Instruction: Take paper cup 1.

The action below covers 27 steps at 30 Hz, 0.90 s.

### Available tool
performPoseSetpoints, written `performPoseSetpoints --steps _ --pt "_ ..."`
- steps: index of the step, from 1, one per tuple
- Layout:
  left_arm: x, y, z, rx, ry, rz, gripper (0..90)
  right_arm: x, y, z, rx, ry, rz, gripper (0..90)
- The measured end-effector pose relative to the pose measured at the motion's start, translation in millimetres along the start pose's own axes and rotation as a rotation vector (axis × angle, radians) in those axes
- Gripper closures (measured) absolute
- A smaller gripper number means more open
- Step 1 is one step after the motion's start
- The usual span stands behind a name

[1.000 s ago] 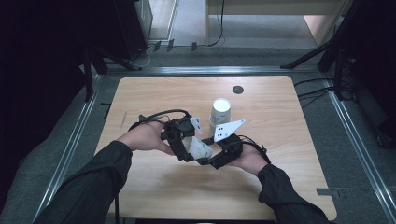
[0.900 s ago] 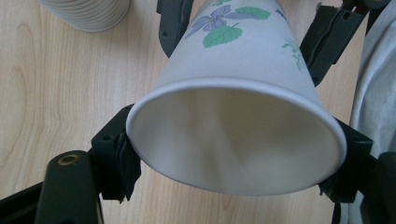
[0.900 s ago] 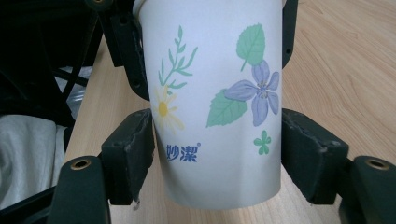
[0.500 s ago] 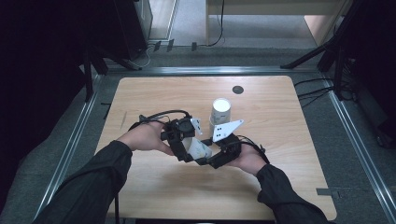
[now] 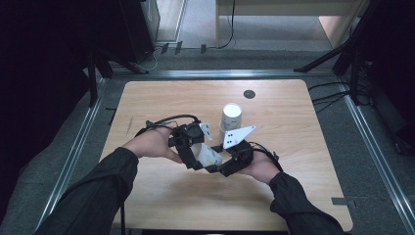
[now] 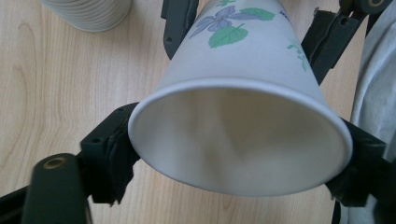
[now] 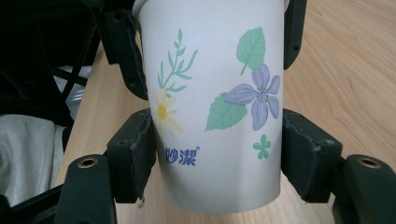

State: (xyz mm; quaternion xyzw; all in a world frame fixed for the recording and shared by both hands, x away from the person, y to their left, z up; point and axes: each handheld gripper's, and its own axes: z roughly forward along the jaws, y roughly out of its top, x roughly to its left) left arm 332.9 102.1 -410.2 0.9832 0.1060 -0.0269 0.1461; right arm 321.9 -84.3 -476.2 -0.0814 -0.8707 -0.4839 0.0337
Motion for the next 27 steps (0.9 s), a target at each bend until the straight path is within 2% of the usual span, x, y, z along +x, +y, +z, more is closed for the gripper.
performPoseSetpoints --steps 4,7,14,17,22,27 --pt "0.6 -4.5 -1.5 -0.031 -0.007 -0.013 13.1 -0.8 -0.5 -2.1 -0.002 -0.004 0.0 32.9" --pt "1.3 -10.4 -2.5 -0.075 -0.009 -0.036 12.7 -1.6 -0.7 -4.8 -0.004 -0.007 0.002 32.9" --pt "4.9 -30.8 -5.0 -0.223 -0.016 -0.099 12.4 -5.2 -0.3 -15.2 -0.034 -0.02 0.001 32.9" --pt "6.1 -39.0 -3.3 -0.269 -0.003 -0.109 12.3 -5.1 -0.7 -18.1 -0.035 -0.021 0.008 32.9" --pt "7.1 -52.5 -1.8 -0.388 -0.021 -0.152 12.4 -5.2 -1.6 -22.7 -0.045 -0.026 0.009 32.9" --pt "7.6 -62.6 2.2 -0.483 -0.039 -0.206 12.3 -6.2 -2.6 -26.9 -0.055 -0.027 0.016 32.9"
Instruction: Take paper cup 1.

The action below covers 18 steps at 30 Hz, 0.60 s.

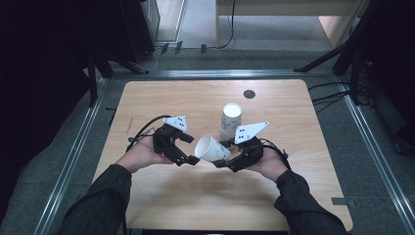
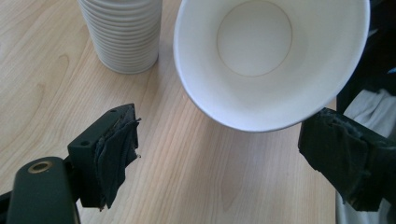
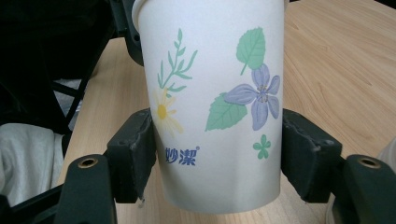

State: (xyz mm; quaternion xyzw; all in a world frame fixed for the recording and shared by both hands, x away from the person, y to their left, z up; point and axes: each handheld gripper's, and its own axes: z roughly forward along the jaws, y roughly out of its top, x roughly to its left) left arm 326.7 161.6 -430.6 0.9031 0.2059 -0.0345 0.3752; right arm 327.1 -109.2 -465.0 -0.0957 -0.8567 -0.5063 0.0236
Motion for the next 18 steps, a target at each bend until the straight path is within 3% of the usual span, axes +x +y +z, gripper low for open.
performPoseSetpoints --steps 9,12,18 --pt "-2.9 -12.6 6.9 -0.118 -0.002 -0.041 12.4 -1.1 -1.3 -2.8 -0.018 0.004 0.001 33.0" --pt "-3.4 -16.9 10.0 -0.172 -0.036 -0.072 12.4 -1.0 -1.6 -3.7 -0.02 0.007 0.01 32.9" --pt "-5.7 -19.1 15.4 -0.197 -0.044 -0.08 12.1 -1.2 -2.7 -3.3 -0.022 0.012 0.012 32.9"
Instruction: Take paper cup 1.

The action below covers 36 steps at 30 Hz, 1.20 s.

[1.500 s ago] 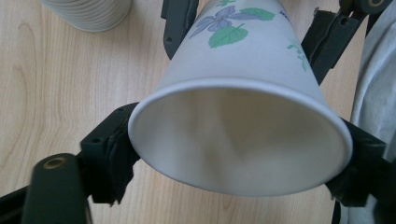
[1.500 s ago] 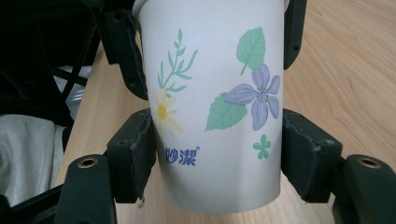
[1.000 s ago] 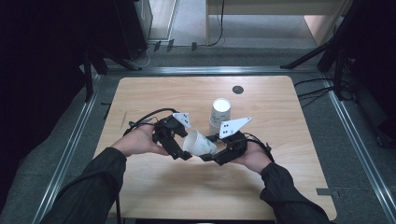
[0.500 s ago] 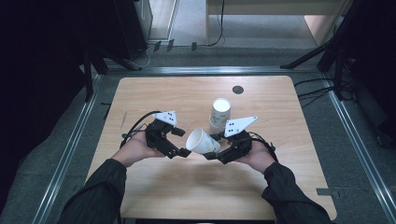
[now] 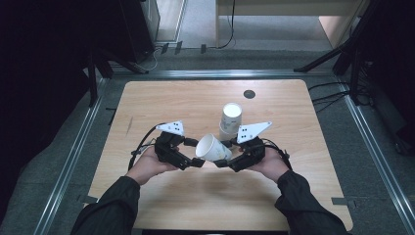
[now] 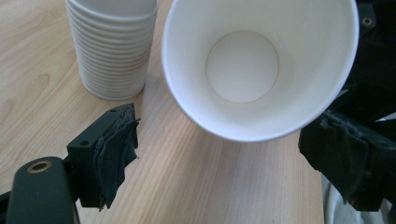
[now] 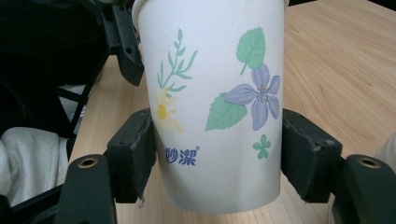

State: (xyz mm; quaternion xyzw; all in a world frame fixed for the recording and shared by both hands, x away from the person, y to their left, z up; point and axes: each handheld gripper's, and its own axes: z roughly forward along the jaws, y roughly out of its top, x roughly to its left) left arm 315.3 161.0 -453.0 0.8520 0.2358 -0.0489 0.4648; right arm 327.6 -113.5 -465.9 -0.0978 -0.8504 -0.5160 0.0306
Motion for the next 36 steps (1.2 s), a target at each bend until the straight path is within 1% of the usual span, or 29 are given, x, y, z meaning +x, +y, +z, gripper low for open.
performPoseSetpoints --steps 1,2,4,7,12,15,18,21,25,27,31,36 --pt "-1.0 1.0 0.3 -0.021 -0.015 -0.002 12.4 0.1 0.0 0.3 -0.001 0.001 -0.001 32.9" --pt "-1.4 1.4 0.4 -0.03 -0.018 -0.001 12.4 0.2 0.0 0.6 -0.001 0.003 -0.002 32.9" --pt "-1.8 2.0 0.8 -0.037 -0.021 0.001 12.6 0.4 -0.2 1.4 -0.002 0.008 -0.002 33.0" --pt "-1.5 2.3 0.9 -0.054 -0.033 -0.009 12.6 0.1 -0.9 2.5 -0.002 0.014 -0.006 33.0" --pt "-3.2 2.8 2.5 -0.068 -0.032 -0.008 13.0 0.4 -1.7 5.4 0.001 0.027 0.001 33.0" --pt "-3.3 3.2 3.5 -0.08 -0.04 -0.012 13.2 0.5 -1.9 6.9 0.002 0.032 0.002 32.9" --pt "-3.3 3.2 4.2 -0.08 -0.035 -0.008 13.3 0.4 -2.1 8.2 0.002 0.033 0.004 33.0" --pt "-3.3 3.5 4.9 -0.084 -0.041 -0.008 13.5 0.5 -2.0 9.3 0.003 0.041 0.008 33.0" --pt "-3.9 3.8 7.0 -0.074 -0.039 0.001 13.7 0.8 -2.1 11.8 0.009 0.047 0.007 33.0" --pt "-4.8 3.8 7.6 -0.076 -0.042 0.004 15.1 1.0 -2.2 13.1 0.011 0.049 0.009 32.9" --pt "-6.0 3.5 7.6 -0.077 -0.036 0.018 19.3 0.6 -2.5 14.2 0.019 0.052 0.014 32.9" --pt "-6.4 3.0 7.1 -0.085 -0.028 0.026 20.8 0.3 -2.3 14.4 0.017 0.051 0.016 32.9"
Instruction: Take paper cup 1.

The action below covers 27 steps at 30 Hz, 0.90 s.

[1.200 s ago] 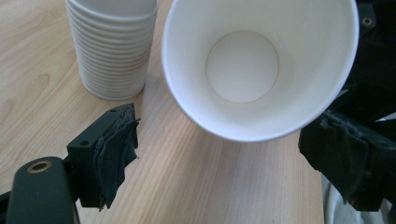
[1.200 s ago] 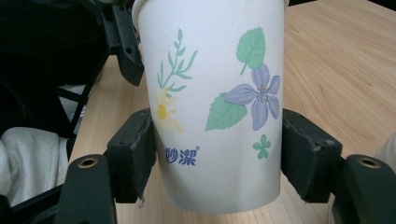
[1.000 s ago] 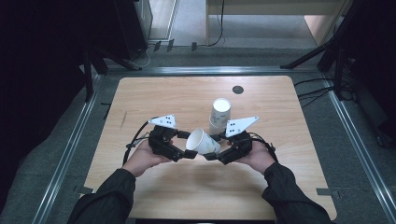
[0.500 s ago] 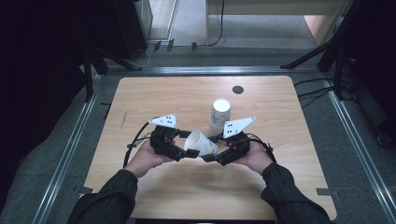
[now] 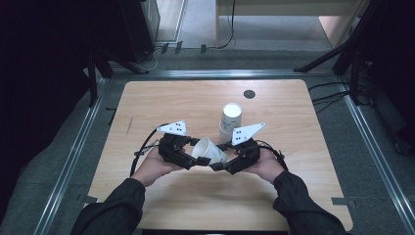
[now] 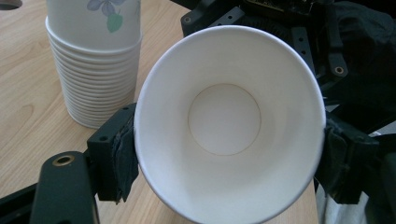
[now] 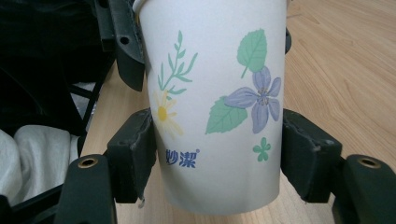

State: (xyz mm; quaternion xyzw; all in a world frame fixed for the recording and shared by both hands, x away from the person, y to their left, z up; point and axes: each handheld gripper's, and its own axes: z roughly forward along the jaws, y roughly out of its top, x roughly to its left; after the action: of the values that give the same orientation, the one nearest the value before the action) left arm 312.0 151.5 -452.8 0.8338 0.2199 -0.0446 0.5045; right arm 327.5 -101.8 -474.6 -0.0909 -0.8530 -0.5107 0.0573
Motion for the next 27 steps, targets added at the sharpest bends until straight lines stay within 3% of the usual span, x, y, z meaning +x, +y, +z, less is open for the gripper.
performPoseSetpoints --steps 27 --pt "0.8 -0.2 -4.3 -0.03 0.0 -0.009 22.8 0.6 -0.1 0.5 0.015 0.0 0.006 31.6"
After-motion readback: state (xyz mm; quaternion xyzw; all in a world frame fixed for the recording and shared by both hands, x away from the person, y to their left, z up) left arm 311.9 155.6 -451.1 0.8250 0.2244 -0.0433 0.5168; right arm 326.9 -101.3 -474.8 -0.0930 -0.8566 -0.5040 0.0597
